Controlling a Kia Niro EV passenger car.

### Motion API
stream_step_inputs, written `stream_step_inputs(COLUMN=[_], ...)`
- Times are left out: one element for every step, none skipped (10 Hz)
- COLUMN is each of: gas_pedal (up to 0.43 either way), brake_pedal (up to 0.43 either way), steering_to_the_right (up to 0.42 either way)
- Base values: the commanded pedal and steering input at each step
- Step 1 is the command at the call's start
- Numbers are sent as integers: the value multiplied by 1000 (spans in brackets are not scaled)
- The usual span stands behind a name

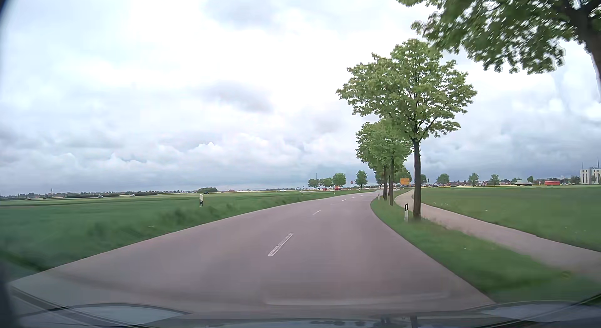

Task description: Follow the waypoints while adhering to traffic rules and regulations

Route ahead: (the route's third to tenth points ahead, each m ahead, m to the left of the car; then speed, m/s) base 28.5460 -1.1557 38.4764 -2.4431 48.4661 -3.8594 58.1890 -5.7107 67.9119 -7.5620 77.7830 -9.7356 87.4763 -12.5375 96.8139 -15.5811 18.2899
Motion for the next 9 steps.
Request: stream_step_inputs(gas_pedal=[110,110,110,110,110,118,118,118,118], brake_pedal=[12,12,12,12,12,12,12,12,12], steering_to_the_right=[25,25,25,25,25,25,26,26,25])
